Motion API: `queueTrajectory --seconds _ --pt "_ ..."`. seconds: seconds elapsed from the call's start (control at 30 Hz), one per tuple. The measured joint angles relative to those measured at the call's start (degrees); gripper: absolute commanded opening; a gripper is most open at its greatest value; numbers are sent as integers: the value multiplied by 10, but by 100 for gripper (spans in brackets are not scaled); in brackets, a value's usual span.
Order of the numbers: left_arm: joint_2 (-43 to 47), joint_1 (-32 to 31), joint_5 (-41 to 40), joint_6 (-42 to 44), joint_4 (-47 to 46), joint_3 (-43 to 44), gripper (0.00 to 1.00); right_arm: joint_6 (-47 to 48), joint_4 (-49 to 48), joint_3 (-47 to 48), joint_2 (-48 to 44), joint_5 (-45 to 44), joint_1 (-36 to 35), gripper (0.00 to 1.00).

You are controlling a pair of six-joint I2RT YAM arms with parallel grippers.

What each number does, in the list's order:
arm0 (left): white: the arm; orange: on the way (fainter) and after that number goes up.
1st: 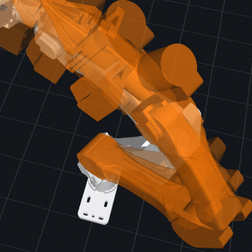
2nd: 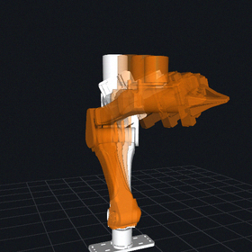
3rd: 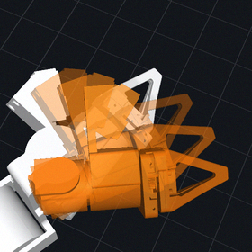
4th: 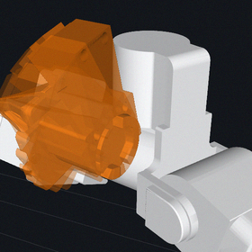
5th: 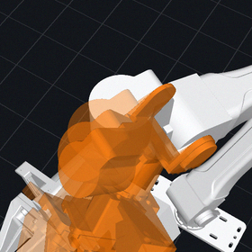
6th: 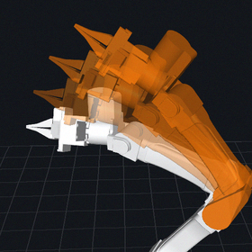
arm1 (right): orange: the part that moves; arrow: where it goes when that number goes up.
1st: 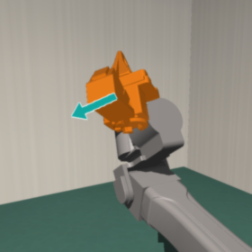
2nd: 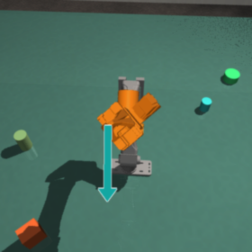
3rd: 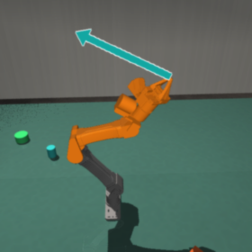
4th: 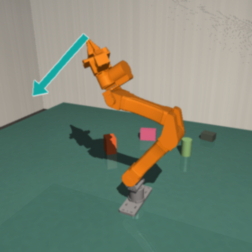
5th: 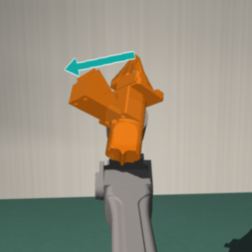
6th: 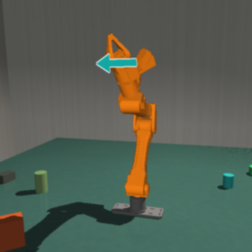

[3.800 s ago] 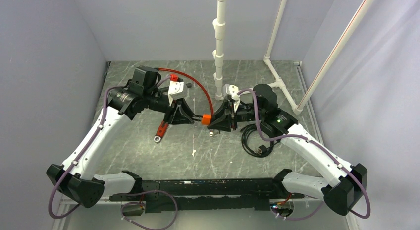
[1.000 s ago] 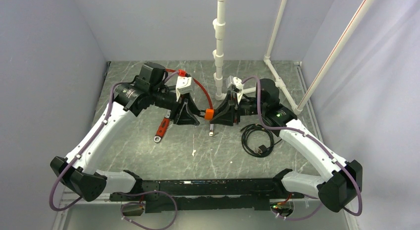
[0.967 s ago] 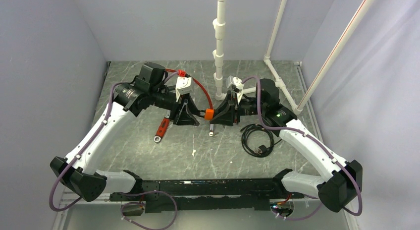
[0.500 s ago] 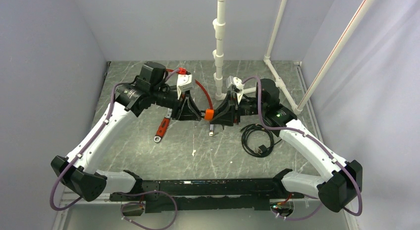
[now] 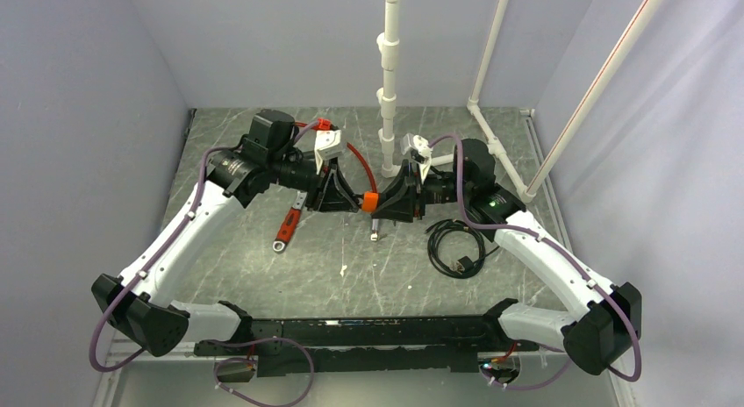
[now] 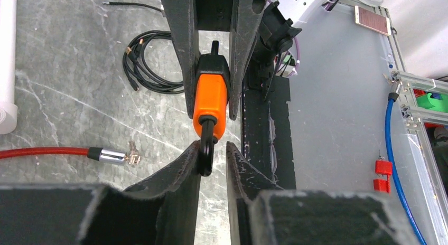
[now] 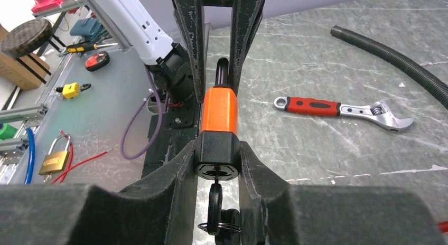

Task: Lock with the key
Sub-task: Lock the lock.

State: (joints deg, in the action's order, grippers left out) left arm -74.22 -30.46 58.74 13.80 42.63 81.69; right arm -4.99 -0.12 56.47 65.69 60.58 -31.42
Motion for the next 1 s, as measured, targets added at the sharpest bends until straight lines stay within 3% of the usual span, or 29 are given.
queueTrajectory --seconds 0.17,0.23,0.33,0.4,0.47,0.7,1.0 --pt "0 0 -1 0 -2 -2 3 -2 0 0 0 5 0 0" --pt "0 0 0 -1 -3 -3 0 -2 0 0 0 7 0 0" --pt "0 4 3 -2 -4 -5 0 -2 0 0 1 8 0 43" --pt "0 11 10 1 -1 -5 0 -8 0 0 3 11 2 56" --pt "-3 25 19 9 19 -5 0 -20 0 0 4 17 16 61" --pt "-20 71 34 82 99 -5 0 -20 26 3 6 35 80 60" --pt "-23 71 45 125 136 -5 0 4 67 8 6 46 80 52"
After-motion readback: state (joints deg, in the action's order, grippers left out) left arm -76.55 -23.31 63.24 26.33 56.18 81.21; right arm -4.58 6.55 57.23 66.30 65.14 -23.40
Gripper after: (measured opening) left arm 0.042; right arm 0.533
